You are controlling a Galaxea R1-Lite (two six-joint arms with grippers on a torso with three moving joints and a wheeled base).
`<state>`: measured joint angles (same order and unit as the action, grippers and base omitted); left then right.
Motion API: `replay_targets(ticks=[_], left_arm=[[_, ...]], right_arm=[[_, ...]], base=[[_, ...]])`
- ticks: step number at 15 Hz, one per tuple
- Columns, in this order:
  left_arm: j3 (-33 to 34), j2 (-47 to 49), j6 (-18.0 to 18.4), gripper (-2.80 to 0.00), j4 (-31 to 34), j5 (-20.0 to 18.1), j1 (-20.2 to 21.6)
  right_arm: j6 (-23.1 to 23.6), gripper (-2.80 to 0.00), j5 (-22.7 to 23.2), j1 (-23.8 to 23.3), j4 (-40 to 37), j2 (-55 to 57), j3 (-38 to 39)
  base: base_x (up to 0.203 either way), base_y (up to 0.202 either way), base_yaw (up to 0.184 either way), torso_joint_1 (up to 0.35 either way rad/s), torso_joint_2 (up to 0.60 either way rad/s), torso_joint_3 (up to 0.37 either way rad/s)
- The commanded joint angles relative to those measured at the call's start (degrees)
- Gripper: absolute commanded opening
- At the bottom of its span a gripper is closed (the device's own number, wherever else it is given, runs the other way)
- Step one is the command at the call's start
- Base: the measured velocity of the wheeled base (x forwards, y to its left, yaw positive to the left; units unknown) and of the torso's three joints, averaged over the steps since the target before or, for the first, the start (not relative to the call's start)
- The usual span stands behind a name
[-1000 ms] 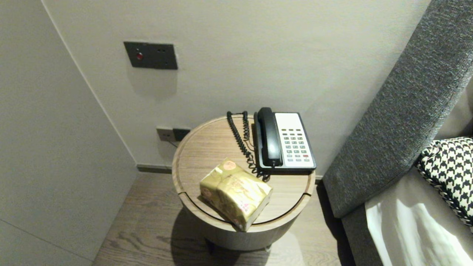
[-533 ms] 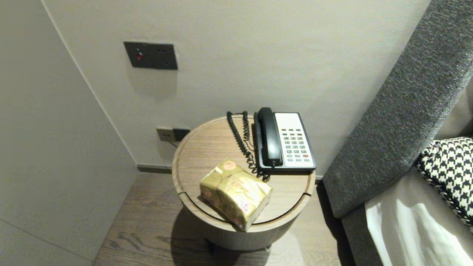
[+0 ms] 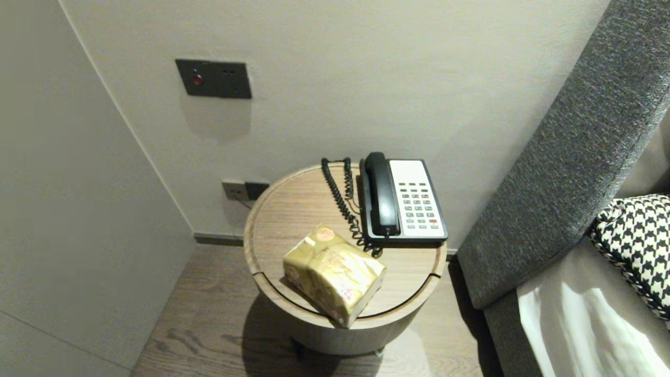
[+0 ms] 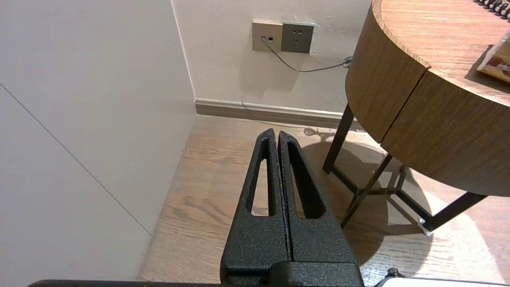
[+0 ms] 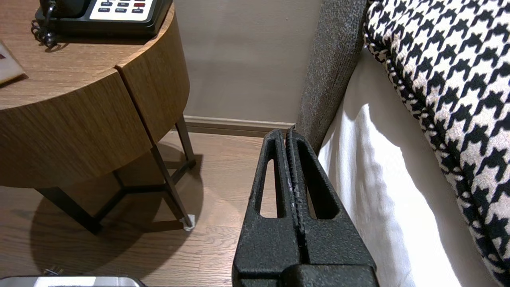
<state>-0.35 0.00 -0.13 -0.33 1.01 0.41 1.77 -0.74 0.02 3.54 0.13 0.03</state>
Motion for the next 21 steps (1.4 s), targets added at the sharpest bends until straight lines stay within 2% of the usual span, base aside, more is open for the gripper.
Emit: replay_targets(ticks=[1, 21], left_arm=[[0.0, -0.1, 0.0, -2.8, 0.0, 0.0, 0.0], [0.0, -0.1, 0.0, -2.8, 0.0, 0.0, 0.0]], right_arm=[[-1.1, -2.8, -0.2, 0.1, 1.4, 0.1, 2.0], [-2.5, -2.8, -0.3, -0.1, 2.1, 0.2, 2.2]], base=[[0.0, 0.0, 0.0, 0.0, 0.0, 0.0], [0.0, 0.0, 0.0, 0.0, 0.0, 0.0]])
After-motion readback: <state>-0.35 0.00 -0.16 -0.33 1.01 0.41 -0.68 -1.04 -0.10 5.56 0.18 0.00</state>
